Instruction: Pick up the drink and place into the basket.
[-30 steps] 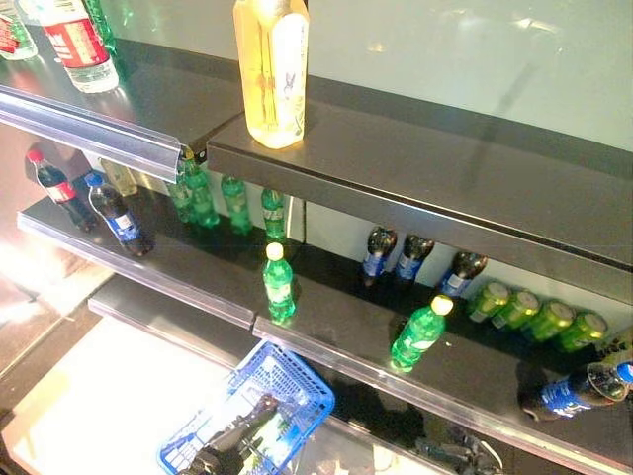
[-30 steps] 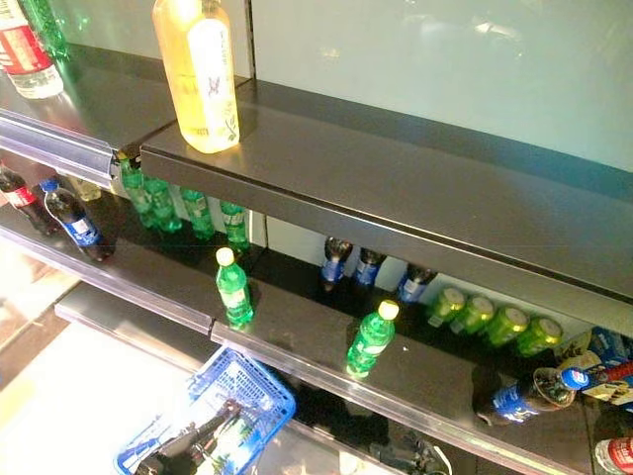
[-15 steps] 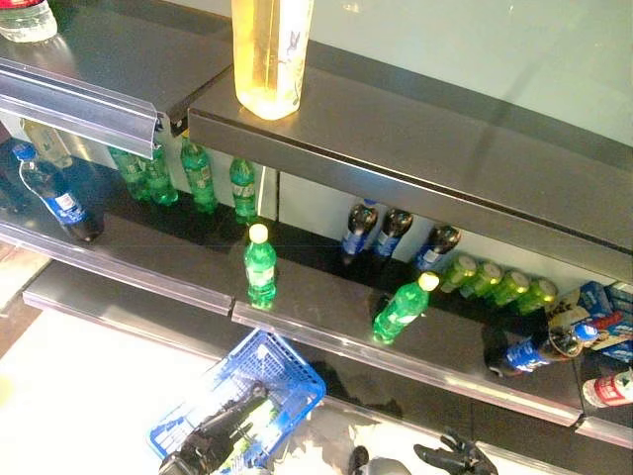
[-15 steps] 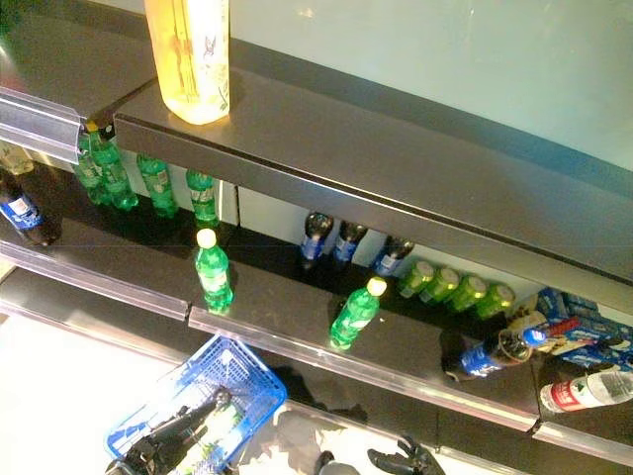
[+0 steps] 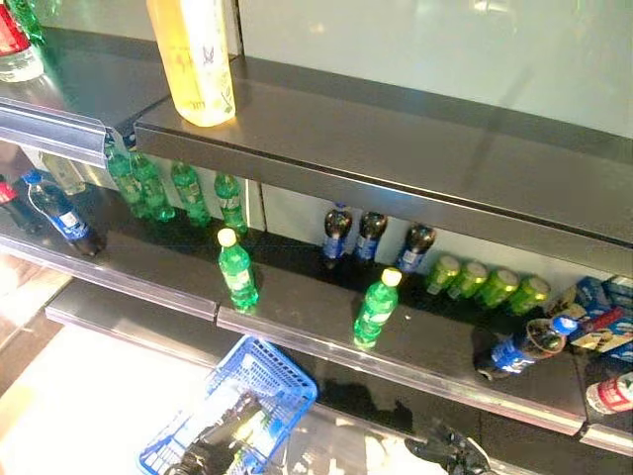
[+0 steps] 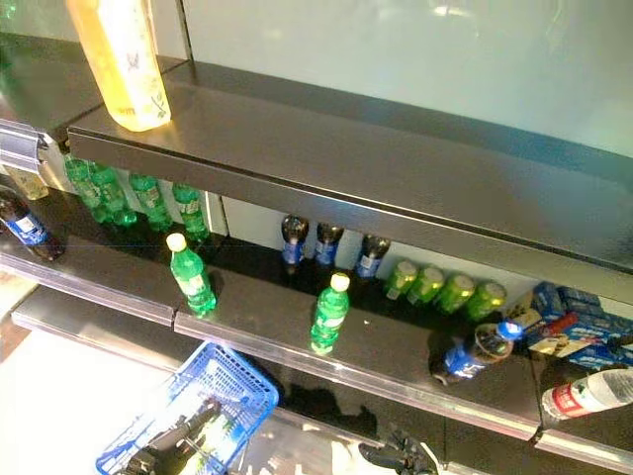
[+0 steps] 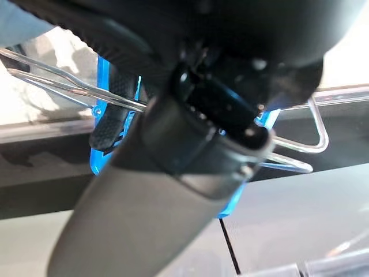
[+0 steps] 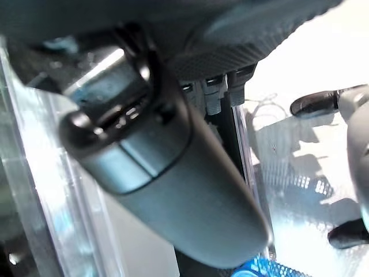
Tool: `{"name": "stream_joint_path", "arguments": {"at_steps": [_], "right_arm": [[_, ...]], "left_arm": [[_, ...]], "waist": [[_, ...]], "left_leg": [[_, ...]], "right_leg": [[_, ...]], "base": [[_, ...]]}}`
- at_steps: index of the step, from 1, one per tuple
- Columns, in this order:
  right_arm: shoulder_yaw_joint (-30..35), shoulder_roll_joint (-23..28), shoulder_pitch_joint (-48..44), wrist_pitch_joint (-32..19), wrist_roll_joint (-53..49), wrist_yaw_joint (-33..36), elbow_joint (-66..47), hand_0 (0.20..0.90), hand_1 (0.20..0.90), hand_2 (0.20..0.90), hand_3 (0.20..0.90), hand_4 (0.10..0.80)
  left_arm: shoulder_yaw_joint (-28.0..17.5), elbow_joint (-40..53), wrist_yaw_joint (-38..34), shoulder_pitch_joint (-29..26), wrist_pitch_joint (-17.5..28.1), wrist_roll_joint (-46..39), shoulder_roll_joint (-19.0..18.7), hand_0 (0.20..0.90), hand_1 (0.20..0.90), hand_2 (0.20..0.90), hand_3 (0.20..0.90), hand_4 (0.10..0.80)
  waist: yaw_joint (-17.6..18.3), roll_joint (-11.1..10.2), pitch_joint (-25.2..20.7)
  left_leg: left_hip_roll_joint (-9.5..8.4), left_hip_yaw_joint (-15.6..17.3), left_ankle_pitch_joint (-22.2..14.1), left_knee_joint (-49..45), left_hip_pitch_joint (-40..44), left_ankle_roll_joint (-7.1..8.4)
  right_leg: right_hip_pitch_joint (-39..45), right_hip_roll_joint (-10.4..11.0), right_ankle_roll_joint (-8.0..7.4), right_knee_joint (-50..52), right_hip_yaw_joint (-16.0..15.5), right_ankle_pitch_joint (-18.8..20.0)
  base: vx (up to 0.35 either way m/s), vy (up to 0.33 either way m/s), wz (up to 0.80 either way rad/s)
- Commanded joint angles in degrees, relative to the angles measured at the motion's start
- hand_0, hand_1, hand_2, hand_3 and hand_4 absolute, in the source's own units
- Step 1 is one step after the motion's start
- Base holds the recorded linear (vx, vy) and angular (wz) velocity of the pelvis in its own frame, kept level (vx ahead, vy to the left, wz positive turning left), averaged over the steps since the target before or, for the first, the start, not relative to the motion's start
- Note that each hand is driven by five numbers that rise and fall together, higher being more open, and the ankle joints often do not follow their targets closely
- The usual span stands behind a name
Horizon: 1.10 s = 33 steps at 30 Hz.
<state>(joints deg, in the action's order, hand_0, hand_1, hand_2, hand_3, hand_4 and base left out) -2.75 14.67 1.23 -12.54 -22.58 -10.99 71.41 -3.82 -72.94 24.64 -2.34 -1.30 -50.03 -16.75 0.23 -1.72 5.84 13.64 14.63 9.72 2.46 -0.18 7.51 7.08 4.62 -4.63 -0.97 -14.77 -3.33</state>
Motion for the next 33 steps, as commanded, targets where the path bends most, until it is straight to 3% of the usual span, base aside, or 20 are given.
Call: {"name": "stream_joint_path", "arguments": {"at_steps": [1,3,4,5,7,9,15,21,33], "right_arm": [[1.6,3.2,-4.0,-1.4,-0.7,1.3,-0.8,0.900,0.900,0.900,0.900,0.800],[2.1,4.1,-4.2,-1.5,-0.4,1.9,-0.7,0.900,0.900,0.900,0.900,0.800],[2.6,4.6,-4.1,-1.4,-0.3,2.3,-0.7,0.900,0.900,0.900,0.900,0.800],[2.9,4.9,-4.0,-1.3,-0.2,2.6,-0.8,0.900,0.900,0.900,0.900,0.800],[3.7,5.4,-3.8,-1.4,0.1,2.5,-0.9,0.900,0.900,0.900,0.900,0.800],[4.3,5.4,-3.3,-2.8,-1.1,2.8,-0.2,0.900,0.900,0.900,0.900,0.800],[4.9,4.2,-2.4,-3.2,-0.3,1.9,0.5,0.900,0.900,0.900,0.900,0.800],[4.7,3.4,-1.5,-3.3,0.6,1.2,0.3,0.900,0.900,0.900,0.900,0.800],[4.9,2.9,-1.5,-3.0,1.5,1.8,0.4,0.900,0.900,0.900,0.900,0.800]], "left_arm": [[1.2,5.8,6.3,-1.3,-0.9,-1.2,0.6,0.300,0.300,0.300,0.200,0.100],[1.5,7.2,6.1,-1.4,-1.6,-1.5,1.3,0.300,0.300,0.300,0.200,0.100],[1.8,7.5,5.9,-1.3,-2.0,-1.9,1.4,0.300,0.300,0.300,0.200,0.100],[1.7,7.9,5.9,-1.0,-2.4,-1.9,1.6,0.300,0.300,0.300,0.200,0.100],[1.7,8.3,6.0,-0.8,-2.9,-1.3,1.9,0.300,0.300,0.300,0.200,0.100],[2.2,7.3,7.2,-1.0,-3.0,-0.1,1.9,0.300,0.300,0.300,0.200,0.100],[2.2,4.0,7.2,-1.3,-1.9,-0.4,0.9,0.300,0.300,0.300,0.200,0.100],[0.7,2.1,8.5,0.2,-0.6,0.1,0.0,0.300,0.300,0.300,0.200,0.100],[-0.8,2.3,8.7,0.5,-1.5,0.2,-0.8,0.300,0.300,0.300,0.200,0.100]], "waist": [[-0.4,-0.3,2.8],[-0.2,-0.3,2.7],[0.0,-0.4,2.6],[0.0,-0.2,2.3],[0.2,0.4,1.8],[0.7,1.0,1.6],[1.0,1.1,0.3],[-0.1,-0.2,-0.7],[-0.8,-1.0,-1.3]], "left_leg": [[0.68,-1.7,-0.3,-7.6,-4.2,-0.01],[-2.97,-1.0,-5.5,-10.0,-3.4,-1.77],[-5.87,-1.2,-9.2,-11.6,-2.6,-2.88],[-7.70,-1.8,-10.9,-11.9,-2.0,-3.30],[-9.72,-2.5,-12.0,-11.2,-1.2,-3.49],[-9.31,-1.2,-10.6,-8.4,0.0,-2.98],[-10.61,-0.9,-8.5,1.9,5.5,-3.86],[-11.79,-0.5,-9.6,2.5,5.9,-4.55],[-12.73,-0.1,-10.5,2.5,6.3,-5.98]], "right_leg": [[0.4,2.6,0.35,5.9,1.5,-1.2],[0.0,3.5,0.37,5.4,0.0,-0.7],[-0.2,3.9,0.22,5.3,-0.2,-0.4],[-0.5,3.8,0.06,5.2,-0.1,-0.2],[-0.7,3.4,-0.15,4.9,0.1,0.1],[-0.3,2.7,-0.37,4.8,0.1,0.0],[-1.5,2.7,-2.38,3.8,-1.8,1.8],[-1.7,2.9,-3.19,1.5,-3.4,3.8],[-2.2,3.2,-3.79,2.2,-3.4,4.4]], "base": [[-0.169,-0.085,0.36],[-0.145,-0.021,0.23],[-0.093,0.049,-0.15],[-0.049,0.071,-0.23],[-0.020,0.121,0.11],[-0.016,0.173,0.55],[0.001,0.151,0.11],[-0.009,0.060,0.00],[0.018,0.049,0.00]]}}
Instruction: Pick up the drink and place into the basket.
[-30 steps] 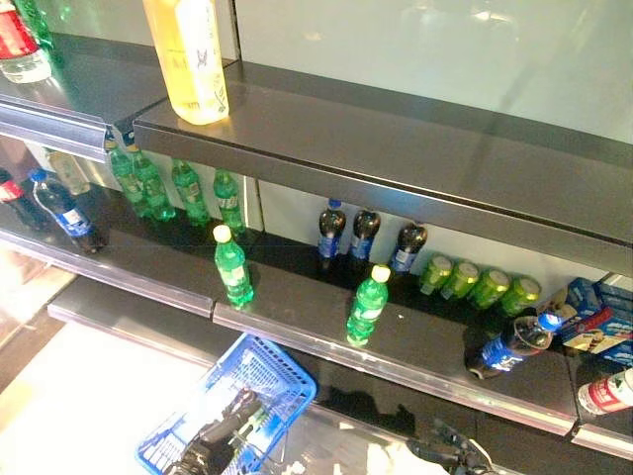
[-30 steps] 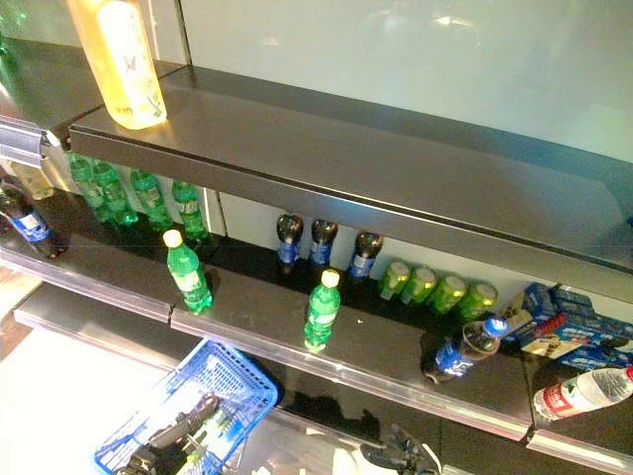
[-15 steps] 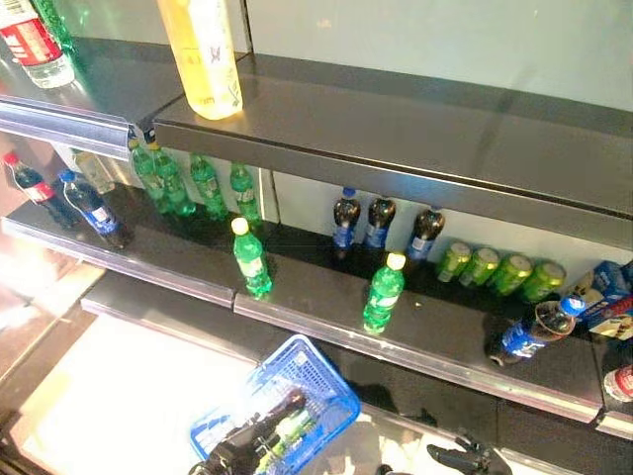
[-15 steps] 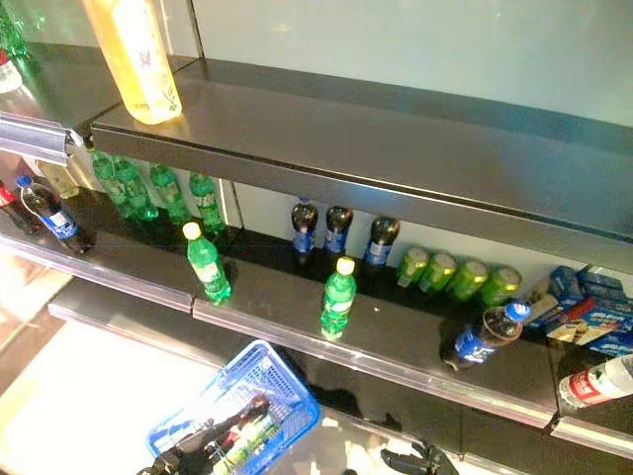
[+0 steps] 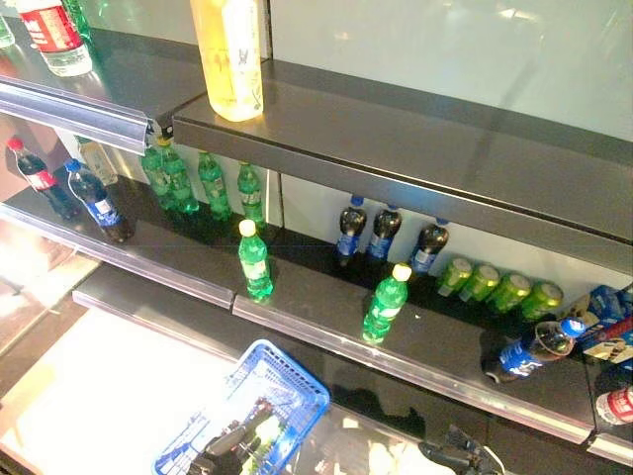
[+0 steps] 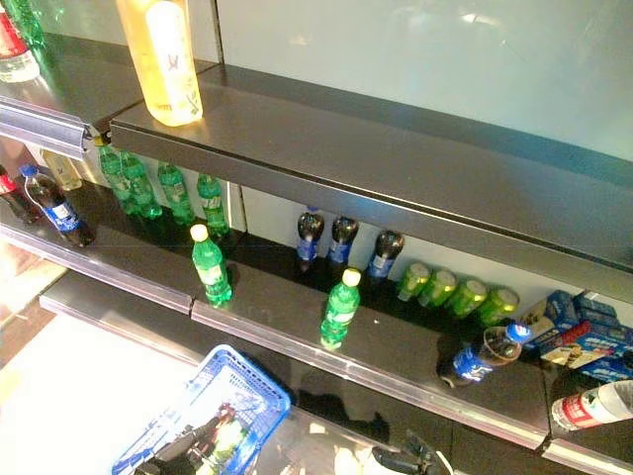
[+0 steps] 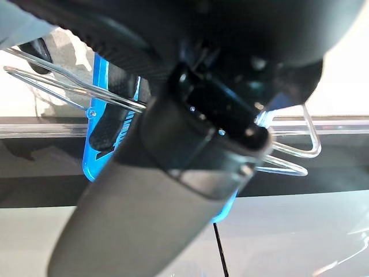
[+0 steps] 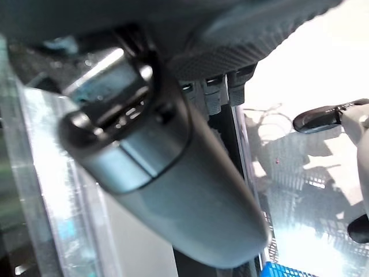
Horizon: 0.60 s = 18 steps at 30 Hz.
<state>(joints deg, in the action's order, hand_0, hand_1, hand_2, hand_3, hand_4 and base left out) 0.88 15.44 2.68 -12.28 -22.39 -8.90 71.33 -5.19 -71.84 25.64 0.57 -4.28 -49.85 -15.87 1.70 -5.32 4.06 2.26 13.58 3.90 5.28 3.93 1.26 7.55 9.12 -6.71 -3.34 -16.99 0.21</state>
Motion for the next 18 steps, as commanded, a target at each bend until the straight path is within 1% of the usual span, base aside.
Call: {"name": "stream_joint_path", "arguments": {"at_steps": [1,2,4,5,7,8,9,10,11,12,13,15,18], "right_arm": [[1.2,2.2,-2.8,-3.0,1.6,0.0,0.3,0.900,0.900,0.900,0.900,0.800],[1.3,2.2,-2.7,-2.9,1.7,0.1,0.1,0.900,0.900,0.900,0.900,0.800],[1.3,2.3,-2.4,-2.6,2.4,0.2,-0.3,0.900,0.900,0.900,0.900,0.800],[1.0,2.0,-2.4,-2.8,2.0,0.1,-0.4,0.900,0.900,0.900,0.900,0.800],[1.1,1.6,-2.3,-3.7,0.4,-0.5,0.1,0.900,0.900,0.900,0.900,0.800],[1.1,1.4,-2.2,-4.1,0.2,-0.8,0.2,0.900,0.900,0.900,0.900,0.800],[1.1,1.6,-2.3,-4.2,0.2,-1.4,-0.1,0.900,0.900,0.900,0.900,0.800],[0.9,1.6,-2.7,-4.1,0.0,-1.6,-0.3,0.900,0.900,0.900,0.900,0.800],[0.4,1.5,-3.6,-3.9,-0.4,-1.8,-0.5,0.900,0.900,0.900,0.900,0.800],[-0.3,1.5,-4.6,-3.9,-0.5,-1.6,-0.4,0.900,0.900,0.900,0.900,0.800],[-1.0,1.2,-5.3,-3.8,-0.8,-1.4,-0.2,0.900,0.900,0.900,0.900,0.800],[-1.7,0.9,-5.5,-3.1,-0.4,-1.3,-0.6,0.900,0.900,0.900,0.900,0.800],[-2.4,1.1,-4.8,-2.2,-0.6,-1.0,-1.8,0.900,0.900,0.900,0.900,0.800]], "left_arm": [[0.5,1.1,7.9,-2.2,1.5,-0.1,-1.7,0.300,0.300,0.300,0.200,0.100],[0.4,1.0,8.0,-2.2,1.4,-0.1,-1.8,0.300,0.300,0.300,0.200,0.100],[0.2,1.1,7.8,-2.4,1.1,-0.2,-2.0,0.300,0.300,0.300,0.200,0.100],[0.2,1.5,7.2,-2.8,1.0,0.2,-2.3,0.300,0.300,0.300,0.200,0.100],[0.7,1.4,6.8,-3.8,1.2,0.7,-3.0,0.300,0.300,0.300,0.200,0.100],[0.8,1.4,6.6,-4.1,1.5,0.2,-3.2,0.300,0.300,0.300,0.200,0.100],[0.5,1.7,6.3,-4.1,1.9,-0.5,-3.1,0.300,0.300,0.300,0.200,0.100],[0.7,2.0,6.1,-4.3,2.1,-1.2,-3.0,0.300,0.300,0.300,0.200,0.100],[1.0,2.4,5.7,-4.8,2.3,-1.5,-2.9,0.300,0.300,0.300,0.200,0.100],[1.4,2.7,5.3,-5.1,2.8,-2.2,-2.5,0.300,0.300,0.300,0.200,0.100],[1.7,2.7,4.7,-5.7,3.3,-2.7,-2.4,0.300,0.300,0.300,0.200,0.100],[1.1,3.6,2.9,-5.9,2.8,-4.0,-2.5,0.300,0.300,0.300,0.200,0.100],[0.1,4.5,4.1,-5.4,1.7,-1.9,-2.9,0.300,0.300,0.300,0.200,0.100]], "waist": [[-2.3,2.5,0.6],[-2.3,2.3,0.7],[-2.3,1.8,1.3],[-2.2,1.4,1.9],[-1.5,1.4,2.7],[-1.6,1.5,3.1],[-1.8,1.7,3.4],[-2.0,2.0,3.5],[-2.4,2.3,3.4],[-2.9,2.3,3.3],[-3.4,2.3,3.3],[-3.6,1.9,3.2],[-3.6,1.5,3.2]], "left_leg": [[-1.52,0.9,-4.8,-0.3,2.3,0.04],[-1.72,0.9,-4.9,-0.3,2.4,-0.17],[-2.02,0.6,-5.0,-0.3,2.4,-0.74],[-2.21,0.0,-5.2,-0.3,2.4,-1.13],[-1.62,-1.2,-5.0,-0.3,2.2,-1.60],[-1.34,-1.1,-5.0,-0.5,2.1,-1.64],[-0.90,-0.7,-4.8,-0.5,2.1,-1.47],[-0.39,-0.7,-4.6,-0.6,1.7,-1.49],[0.10,-0.5,-4.0,-1.0,0.6,-1.43],[0.38,-0.5,-3.8,-1.3,-0.3,-1.15],[0.87,-0.7,-3.3,-1.9,-1.5,-0.73],[1.80,-0.5,-2.9,-3.0,-2.1,0.06],[3.07,-0.2,-2.6,-3.4,-1.6,0.78]], "right_leg": [[-2.9,-1.2,-1.87,5.3,-1.0,1.1],[-3.2,-1.1,-2.03,5.9,-0.7,1.3],[-4.6,-0.6,-2.83,8.3,0.2,2.4],[-7.0,0.4,-4.04,11.1,1.5,5.0],[-9.2,1.4,-4.55,15.4,4.8,6.1],[-9.4,2.2,-4.59,16.6,4.7,6.3],[-9.8,4.0,-4.74,17.6,4.1,8.0],[-9.8,4.5,-4.61,18.4,4.4,7.5],[-8.4,4.1,-4.23,17.0,4.4,5.6],[-7.7,3.4,-3.83,14.7,3.8,4.6],[-6.3,2.0,-3.38,12.1,3.2,2.3],[-5.6,1.1,-3.10,10.4,3.0,1.6],[-4.4,0.5,-2.42,9.2,2.9,0.1]], "base": [[0.053,0.095,0.00],[0.061,0.099,-0.01],[0.030,0.046,-0.04],[-0.025,-0.041,-0.06],[-0.062,-0.123,-0.05],[-0.104,-0.182,0.04],[-0.125,-0.160,0.16],[-0.180,-0.201,0.24],[-0.200,-0.219,0.21],[-0.195,-0.279,0.18],[-0.129,-0.269,0.07],[-0.049,-0.244,-0.10],[-0.004,-0.161,-0.02]]}}
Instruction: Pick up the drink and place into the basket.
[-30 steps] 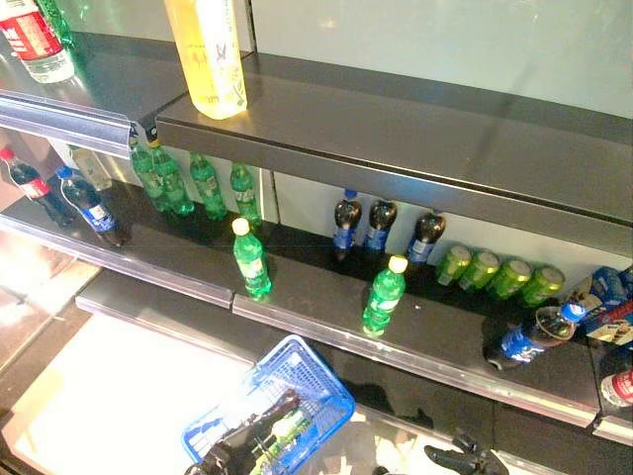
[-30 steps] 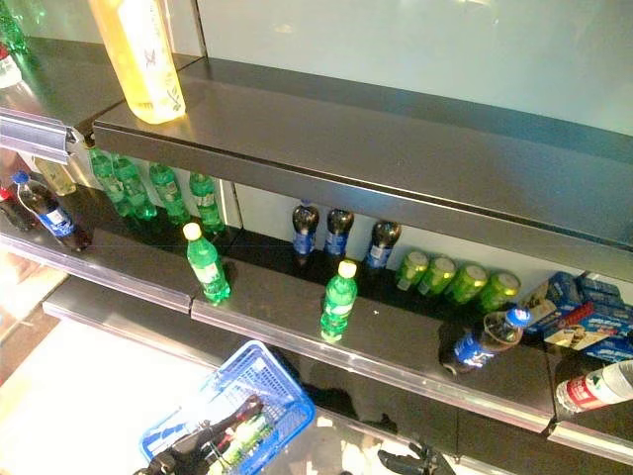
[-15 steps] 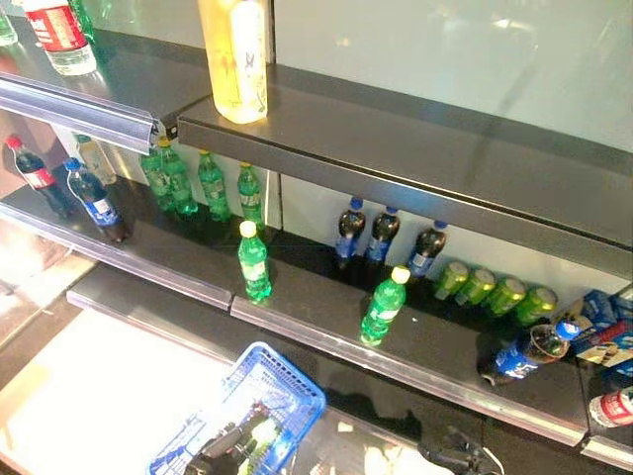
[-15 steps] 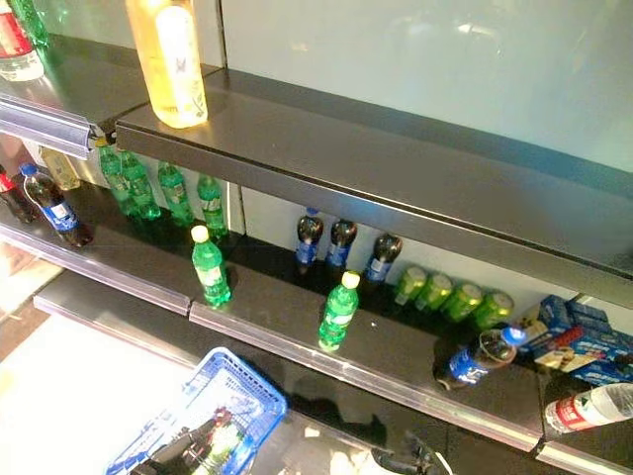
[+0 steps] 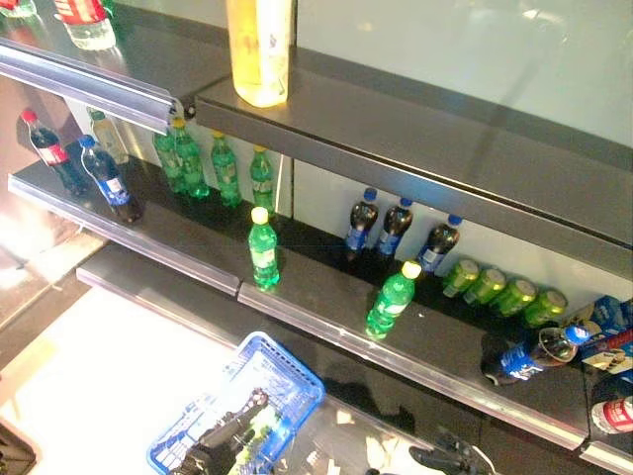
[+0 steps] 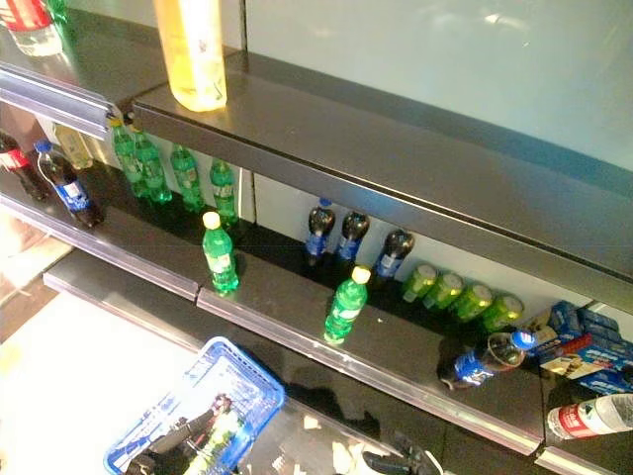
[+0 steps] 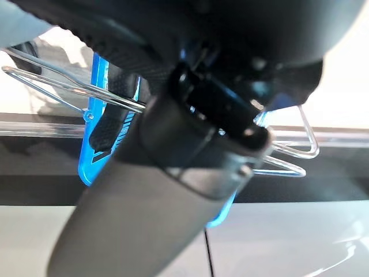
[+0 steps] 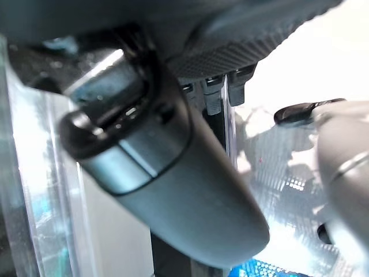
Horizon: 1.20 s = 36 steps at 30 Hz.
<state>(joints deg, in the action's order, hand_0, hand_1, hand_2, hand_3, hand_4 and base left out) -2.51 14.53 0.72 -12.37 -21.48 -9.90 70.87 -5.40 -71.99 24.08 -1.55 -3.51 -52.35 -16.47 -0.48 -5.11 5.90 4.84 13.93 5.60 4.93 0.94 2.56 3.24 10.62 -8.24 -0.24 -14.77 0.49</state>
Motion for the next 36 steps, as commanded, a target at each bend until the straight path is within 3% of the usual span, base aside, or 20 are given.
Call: {"name": "stream_joint_path", "arguments": {"at_steps": [1,5,17,27,32,36], "right_arm": [[1.7,2.5,-2.1,-2.1,-2.4,0.5,-1.0,0.900,0.900,0.900,0.900,0.800],[3.4,3.2,-1.2,-1.8,-2.2,0.3,-0.2,0.900,0.900,0.900,0.900,0.800],[3.7,3.5,-1.3,-1.7,0.6,0.4,1.4,0.900,0.900,0.900,0.900,0.800],[4.3,4.5,0.1,-1.6,2.3,0.3,1.7,0.900,0.900,0.900,0.900,0.800],[2.6,4.5,-1.6,-1.4,0.6,1.6,0.8,0.900,0.900,0.900,0.900,0.800],[0.3,5.0,-7.9,-2.0,-3.2,3.2,0.4,0.900,0.900,0.900,0.900,0.800]], "left_arm": [[0.8,4.4,5.8,-2.7,1.3,0.7,-1.8,0.300,0.300,0.300,0.200,0.100],[0.9,3.9,5.5,-1.3,1.4,2.7,-1.0,0.300,0.300,0.300,0.200,0.100],[-0.4,1.1,6.6,-1.7,2.3,2.6,-2.0,0.300,0.300,0.300,0.200,0.100],[0.0,2.2,7.2,-0.3,3.0,1.8,-2.4,0.300,0.300,0.300,0.200,0.100],[2.2,4.8,6.6,-2.2,2.7,0.4,-1.9,0.300,0.300,0.300,0.200,0.100],[6.2,7.4,6.3,-8.4,4.0,-3.2,-1.1,0.300,0.300,0.300,0.200,0.100]], "waist": [[-1.5,1.4,1.3],[-1.4,1.7,0.6],[0.1,3.2,-0.7],[0.3,3.1,0.0],[0.0,3.6,2.7],[-0.1,4.3,8.8]], "left_leg": [[0.89,-0.6,-3.9,-3.1,1.3,-0.07],[0.97,-0.6,-3.1,-1.7,2.2,0.75],[0.52,0.3,-4.4,0.1,5.5,0.85],[1.32,0.8,-4.0,0.1,4.7,1.64],[1.69,-0.2,-2.2,0.1,0.1,2.03],[1.27,-2.1,-0.2,0.0,-6.9,2.38]], "right_leg": [[1.2,-1.3,-0.30,4.8,0.4,-1.3],[3.6,-1.2,0.02,2.4,-0.8,-1.7],[3.4,-0.2,-0.49,2.5,-2.8,-1.4],[2.3,-0.9,-0.50,0.4,-3.1,0.5],[-2.5,-2.1,0.39,1.3,-2.4,0.8],[-9.8,-2.7,0.99,1.1,-1.3,2.7]], "base": [[0.009,-0.068,0.12],[-0.015,0.001,0.01],[-0.026,0.033,-0.01],[0.031,-0.022,0.00],[-0.089,-0.016,-0.02],[-0.365,-0.029,0.03]]}}
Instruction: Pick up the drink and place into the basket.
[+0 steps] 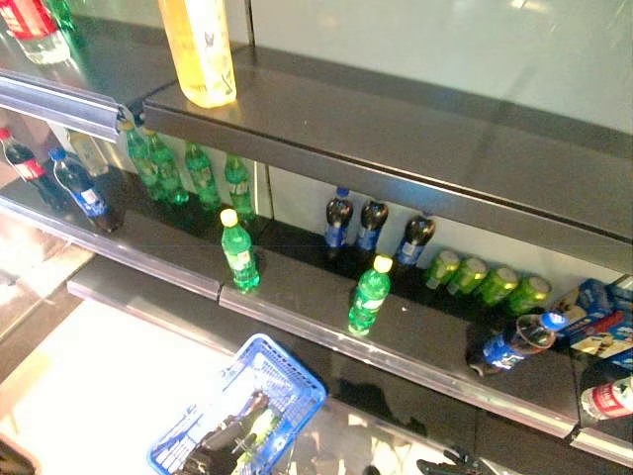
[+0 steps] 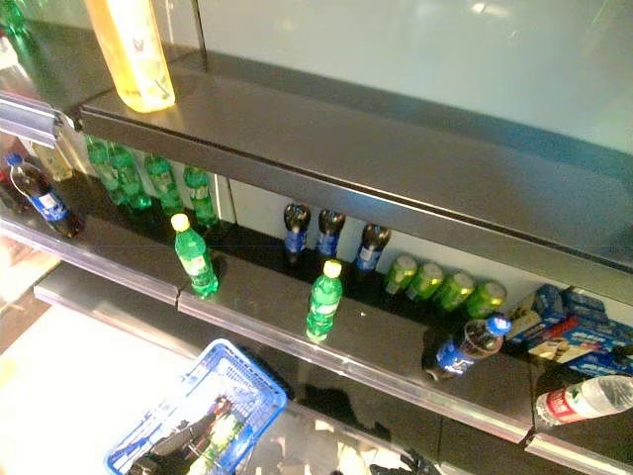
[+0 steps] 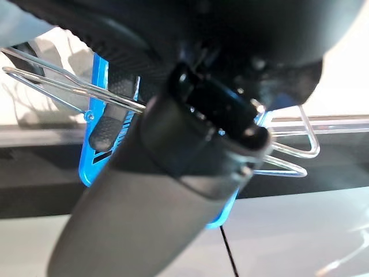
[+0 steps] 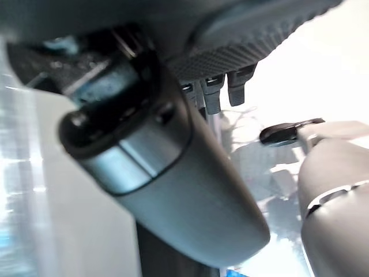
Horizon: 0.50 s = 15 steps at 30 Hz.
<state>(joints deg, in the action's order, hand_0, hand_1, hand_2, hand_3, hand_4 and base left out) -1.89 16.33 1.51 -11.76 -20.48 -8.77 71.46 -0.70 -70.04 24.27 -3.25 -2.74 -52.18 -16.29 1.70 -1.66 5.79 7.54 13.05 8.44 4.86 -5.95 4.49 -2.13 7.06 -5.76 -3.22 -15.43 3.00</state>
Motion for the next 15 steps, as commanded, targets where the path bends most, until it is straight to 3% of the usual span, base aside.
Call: {"name": "stream_joint_path", "arguments": {"at_steps": [1,3,7,15], "right_arm": [[-0.6,3.3,-9.5,-2.7,-4.7,2.4,-0.5,0.900,0.900,0.900,0.900,0.800],[-1.3,3.9,-10.9,-3.2,-5.7,2.9,-1.2,0.900,0.900,0.900,0.900,0.800],[-2.1,5.0,-13.0,-4.0,-7.3,3.0,-2.2,0.900,0.900,0.900,0.900,0.800],[-2.3,5.9,-14.4,-6.5,-10.1,1.9,-2.7,0.900,0.900,0.900,0.900,0.800]], "left_arm": [[2.1,5.9,5.9,-7.5,3.3,-3.7,-1.1,0.300,0.300,0.300,0.200,0.100],[3.6,7.3,5.4,-8.9,3.5,-5.4,-0.7,0.300,0.300,0.300,0.200,0.100],[5.4,7.5,4.4,-11.5,3.9,-7.8,-1.1,0.300,0.300,0.300,0.200,0.100],[5.5,6.5,4.4,-12.3,4.1,-7.3,-2.2,0.300,0.300,0.300,0.200,0.100]], "waist": [[-2.2,1.0,9.7],[-1.8,1.3,11.5],[-1.4,1.8,14.6],[-1.8,0.8,16.0]], "left_leg": [[-1.65,-1.6,-2.8,-0.2,-1.2,0.48],[-2.35,-2.7,-2.6,-1.1,-3.3,0.54],[-2.59,-3.8,-3.8,-8.6,-9.8,0.30],[-1.95,-3.4,-7.5,-17.6,-15.3,-0.05]], "right_leg": [[-5.5,0.8,-1.39,4.1,-0.3,0.5],[-7.6,1.1,-1.36,3.8,0.8,1.3],[-13.5,1.4,-0.40,10.9,1.9,-1.2],[-18.8,3.3,-0.72,18.5,1.7,-3.8]], "base": [[-0.290,-0.023,0.12],[-0.234,0.002,0.10],[-0.235,-0.002,0.03],[-0.125,-0.011,0.09]]}}
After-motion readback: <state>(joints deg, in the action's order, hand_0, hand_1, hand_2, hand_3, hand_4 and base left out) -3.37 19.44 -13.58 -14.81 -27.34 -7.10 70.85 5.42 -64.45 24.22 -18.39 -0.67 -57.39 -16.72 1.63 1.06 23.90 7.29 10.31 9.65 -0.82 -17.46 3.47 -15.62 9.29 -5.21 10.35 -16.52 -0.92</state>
